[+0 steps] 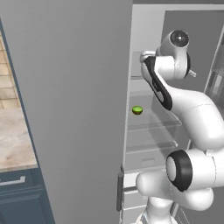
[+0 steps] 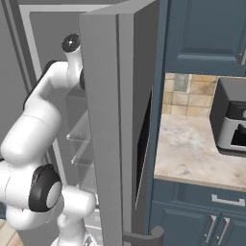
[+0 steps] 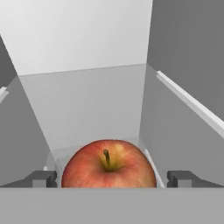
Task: Retrieve the apple and kiwi from the fridge and place them into the bowl on the dining table.
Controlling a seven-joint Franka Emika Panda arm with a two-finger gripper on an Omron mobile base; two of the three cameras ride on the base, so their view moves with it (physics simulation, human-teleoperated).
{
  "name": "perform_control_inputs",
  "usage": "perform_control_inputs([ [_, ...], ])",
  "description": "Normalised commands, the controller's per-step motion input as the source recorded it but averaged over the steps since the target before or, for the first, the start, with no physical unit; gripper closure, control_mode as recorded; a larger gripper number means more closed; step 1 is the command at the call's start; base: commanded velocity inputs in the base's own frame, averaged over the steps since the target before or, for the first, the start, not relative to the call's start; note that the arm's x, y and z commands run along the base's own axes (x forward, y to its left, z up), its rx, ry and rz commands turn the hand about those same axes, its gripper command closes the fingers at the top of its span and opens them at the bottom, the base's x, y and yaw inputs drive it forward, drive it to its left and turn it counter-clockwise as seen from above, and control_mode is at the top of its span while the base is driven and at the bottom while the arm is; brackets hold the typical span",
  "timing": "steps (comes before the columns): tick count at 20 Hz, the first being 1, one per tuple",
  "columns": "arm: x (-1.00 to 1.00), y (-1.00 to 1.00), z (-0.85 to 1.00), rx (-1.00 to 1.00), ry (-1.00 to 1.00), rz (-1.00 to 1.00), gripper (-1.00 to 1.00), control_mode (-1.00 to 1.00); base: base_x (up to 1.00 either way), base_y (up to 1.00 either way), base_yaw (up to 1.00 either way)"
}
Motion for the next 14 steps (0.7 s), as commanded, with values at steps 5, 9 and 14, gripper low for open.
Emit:
perform_control_inputs([
  [5, 0.00, 0.00, -0.15, 0.00, 0.00, 0.00, -1.00, -1.00, 0.00, 0.00, 0.00],
  [9, 0.07, 0.00, -0.21, 0.00, 0.00, 0.00, -1.00, -1.00, 0.00, 0.00, 0.00],
  [14, 0.15, 0.00, -0.28, 0.00, 0.00, 0.00, -1.00, -1.00, 0.00, 0.00, 0.00],
])
